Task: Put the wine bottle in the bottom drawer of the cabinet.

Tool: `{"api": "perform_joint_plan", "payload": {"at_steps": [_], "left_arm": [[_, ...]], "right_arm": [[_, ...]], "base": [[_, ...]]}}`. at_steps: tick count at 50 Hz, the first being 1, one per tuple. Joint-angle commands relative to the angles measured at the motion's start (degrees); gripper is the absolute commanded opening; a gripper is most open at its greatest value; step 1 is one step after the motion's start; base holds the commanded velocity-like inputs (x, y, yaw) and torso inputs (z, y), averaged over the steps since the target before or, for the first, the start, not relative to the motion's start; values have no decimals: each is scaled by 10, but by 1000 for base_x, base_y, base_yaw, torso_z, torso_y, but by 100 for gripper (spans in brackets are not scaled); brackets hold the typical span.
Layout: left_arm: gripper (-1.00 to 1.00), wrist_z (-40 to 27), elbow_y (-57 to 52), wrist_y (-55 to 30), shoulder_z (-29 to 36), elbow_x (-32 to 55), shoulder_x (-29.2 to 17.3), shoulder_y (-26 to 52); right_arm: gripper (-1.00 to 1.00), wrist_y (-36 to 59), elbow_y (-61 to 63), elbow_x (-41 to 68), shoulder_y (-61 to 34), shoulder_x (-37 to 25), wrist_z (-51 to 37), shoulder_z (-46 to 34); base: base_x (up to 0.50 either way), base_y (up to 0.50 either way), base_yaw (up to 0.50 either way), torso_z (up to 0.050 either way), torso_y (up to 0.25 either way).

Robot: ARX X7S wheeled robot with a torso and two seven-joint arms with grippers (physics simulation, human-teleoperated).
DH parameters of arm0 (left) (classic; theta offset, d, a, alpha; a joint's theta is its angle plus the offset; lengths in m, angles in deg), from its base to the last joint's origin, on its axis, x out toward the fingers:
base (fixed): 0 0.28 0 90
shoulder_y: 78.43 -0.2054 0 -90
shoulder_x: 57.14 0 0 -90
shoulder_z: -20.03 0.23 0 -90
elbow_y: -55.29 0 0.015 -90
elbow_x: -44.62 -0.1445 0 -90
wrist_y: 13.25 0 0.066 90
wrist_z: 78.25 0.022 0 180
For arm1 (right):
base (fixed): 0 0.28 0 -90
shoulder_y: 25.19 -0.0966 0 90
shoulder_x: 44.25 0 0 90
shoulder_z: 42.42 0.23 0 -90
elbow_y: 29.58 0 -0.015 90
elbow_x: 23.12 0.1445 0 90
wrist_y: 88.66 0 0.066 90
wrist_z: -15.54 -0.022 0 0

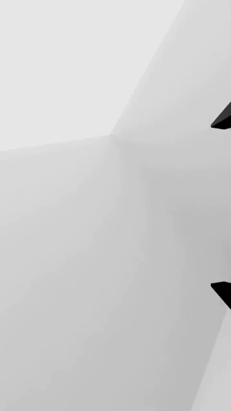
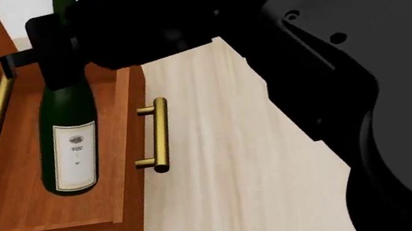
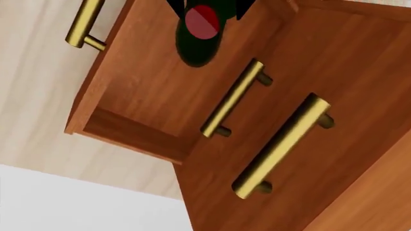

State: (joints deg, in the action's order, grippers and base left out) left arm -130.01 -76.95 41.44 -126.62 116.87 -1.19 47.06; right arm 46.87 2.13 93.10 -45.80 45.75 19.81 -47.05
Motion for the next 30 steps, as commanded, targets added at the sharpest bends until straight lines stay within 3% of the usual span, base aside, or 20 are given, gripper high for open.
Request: {"api": "perform_joint_plan", "payload": {"at_steps": [1, 30], "left_arm": [[100, 5, 1, 1, 2, 1, -2, -1], [100, -3, -3, 0, 0, 12, -13, -3]], "right_arm": [[-100, -15, 14, -25, 12, 0, 8, 23], [-100, -32, 33, -58, 47, 0, 11, 27]], "base": [[0, 0, 0, 0, 0], [0, 0, 0, 0, 0]]}}
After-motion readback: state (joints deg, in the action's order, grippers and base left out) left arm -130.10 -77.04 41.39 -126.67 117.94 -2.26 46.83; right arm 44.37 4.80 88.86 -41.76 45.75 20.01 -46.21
